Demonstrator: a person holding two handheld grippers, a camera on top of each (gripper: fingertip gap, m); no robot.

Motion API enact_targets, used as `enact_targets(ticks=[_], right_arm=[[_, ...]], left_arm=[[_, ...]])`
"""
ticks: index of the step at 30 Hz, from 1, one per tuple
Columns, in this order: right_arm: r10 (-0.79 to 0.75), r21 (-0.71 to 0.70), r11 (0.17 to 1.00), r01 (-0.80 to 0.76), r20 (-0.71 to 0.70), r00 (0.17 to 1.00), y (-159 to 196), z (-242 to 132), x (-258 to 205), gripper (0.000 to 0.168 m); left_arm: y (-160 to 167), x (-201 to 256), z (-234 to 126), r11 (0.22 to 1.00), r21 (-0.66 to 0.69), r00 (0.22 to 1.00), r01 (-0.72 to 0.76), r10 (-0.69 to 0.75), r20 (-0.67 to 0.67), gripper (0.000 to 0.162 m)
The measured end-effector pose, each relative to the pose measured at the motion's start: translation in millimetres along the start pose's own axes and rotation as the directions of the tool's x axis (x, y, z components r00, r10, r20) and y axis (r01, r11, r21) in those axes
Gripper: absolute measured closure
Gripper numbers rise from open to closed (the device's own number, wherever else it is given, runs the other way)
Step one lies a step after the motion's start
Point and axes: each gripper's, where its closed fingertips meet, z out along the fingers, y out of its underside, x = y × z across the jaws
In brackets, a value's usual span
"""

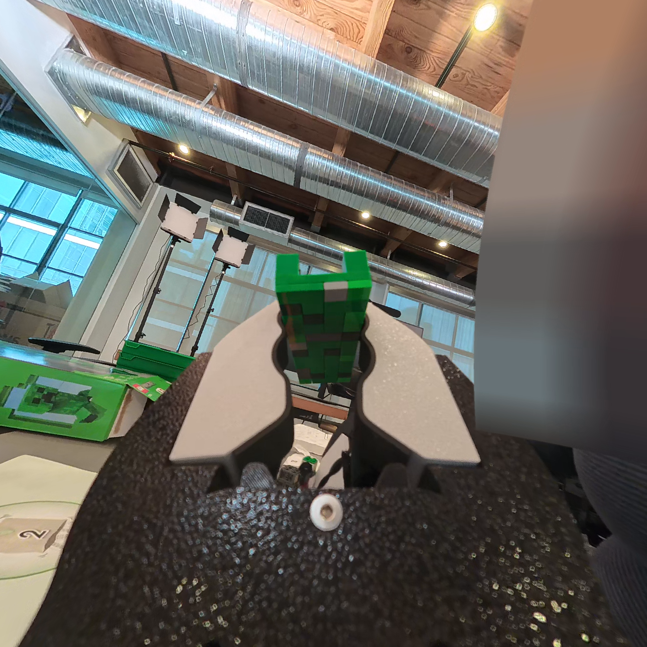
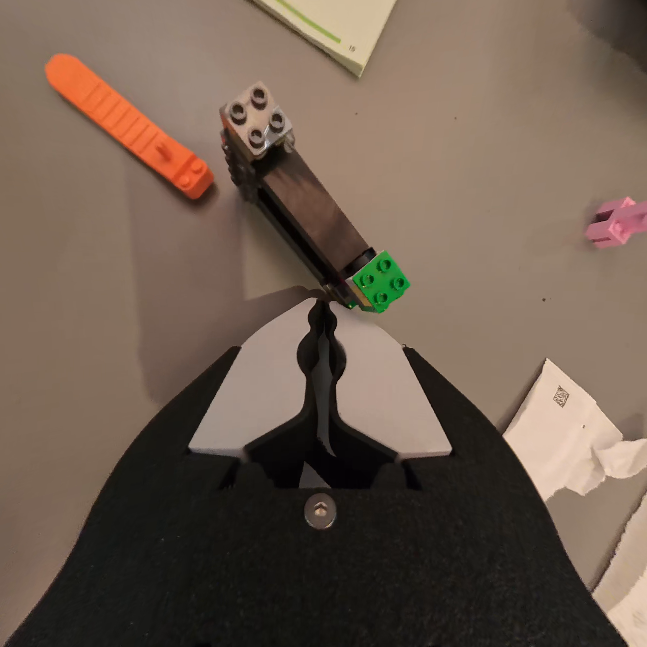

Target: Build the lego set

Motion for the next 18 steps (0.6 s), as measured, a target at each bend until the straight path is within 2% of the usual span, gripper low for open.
enact_targets(ticks=[7, 10, 12, 14, 16, 18], right_arm=[[-0.031, 0.022, 0.999, 0.032, -0.033, 0.999, -12.7, 10.7, 16.7, 0.168], [-0.095, 0.054, 0.994, 0.097, -0.033, 0.995, -23.0, 17.2, 21.9, 0.168], [-0.124, 0.029, 0.991, 0.127, -0.098, 0.987, -21.0, 17.5, 34.4, 0.168], [-0.053, 0.042, 0.997, 0.059, -0.148, 0.988, -14.3, 8.2, 42.1, 0.168], [0.043, 0.118, 0.993, -0.026, -0.149, 0.988, -14.1, -8.1, 38.8, 0.168], [0.018, 0.180, 0.984, 0.011, -0.159, 0.987, -23.2, -25.8, 33.1, 0.168]], left_arm=[[-0.9, 0.2, -0.4, 1.000, 0.001, 1.000, 0.000, 0.000, 0.000, 0.125], [-1.1, 0.4, -0.4, 1.000, 0.002, 1.000, 0.000, 0.000, -0.002, 0.126], [0.2, 1.0, -0.1, 1.000, -0.004, 1.000, -0.001, 0.001, -0.005, 0.126], [1.4, 1.4, 0.1, 1.000, -0.009, 1.000, -0.004, 0.004, -0.004, 0.125], [0.7, 1.0, 0.1, 1.000, -0.006, 1.000, -0.006, 0.006, -0.003, 0.126], [-0.5, 0.4, 0.3, 1.000, 0.004, 1.000, 0.003, -0.003, -0.004, 0.126]])
